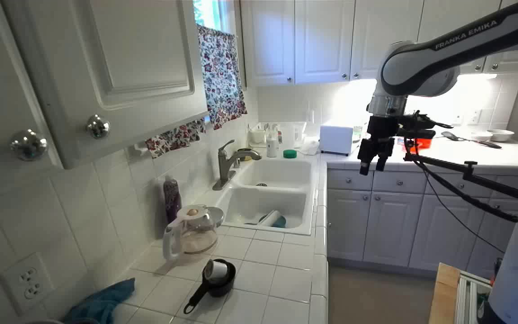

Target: Bring the pan closer to the sink, then place a lid on it

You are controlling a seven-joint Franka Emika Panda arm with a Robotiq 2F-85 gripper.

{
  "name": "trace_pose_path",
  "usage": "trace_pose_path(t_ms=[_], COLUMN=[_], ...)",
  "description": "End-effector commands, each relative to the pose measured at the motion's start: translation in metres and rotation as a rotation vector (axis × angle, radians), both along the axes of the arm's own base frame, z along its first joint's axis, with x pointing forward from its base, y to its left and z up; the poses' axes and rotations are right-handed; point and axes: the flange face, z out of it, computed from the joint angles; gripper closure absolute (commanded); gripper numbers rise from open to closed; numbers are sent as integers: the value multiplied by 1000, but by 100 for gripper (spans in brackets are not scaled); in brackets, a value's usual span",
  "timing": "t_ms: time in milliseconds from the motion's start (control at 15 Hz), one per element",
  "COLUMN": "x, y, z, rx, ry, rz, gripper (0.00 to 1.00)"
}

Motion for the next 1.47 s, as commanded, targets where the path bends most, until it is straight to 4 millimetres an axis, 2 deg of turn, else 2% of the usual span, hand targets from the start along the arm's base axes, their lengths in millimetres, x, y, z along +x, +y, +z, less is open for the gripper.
trace_pose_path(t_ms=[0, 467, 600, 733, 867, 1000, 1200, 1400], x=[0, 0, 12, 30, 50, 68, 95, 113], y=[0, 0, 1, 13, 38, 74, 138, 200], z=[0, 0, -3, -10, -21, -39, -61, -79], rx=[0, 0, 22, 46, 77, 116, 171, 210], ry=[1, 1, -52, -120, -175, -207, -259, -312], rz=[0, 0, 0, 18, 78, 180, 334, 495], gripper=[0, 0, 0, 0, 0, 0, 0, 0])
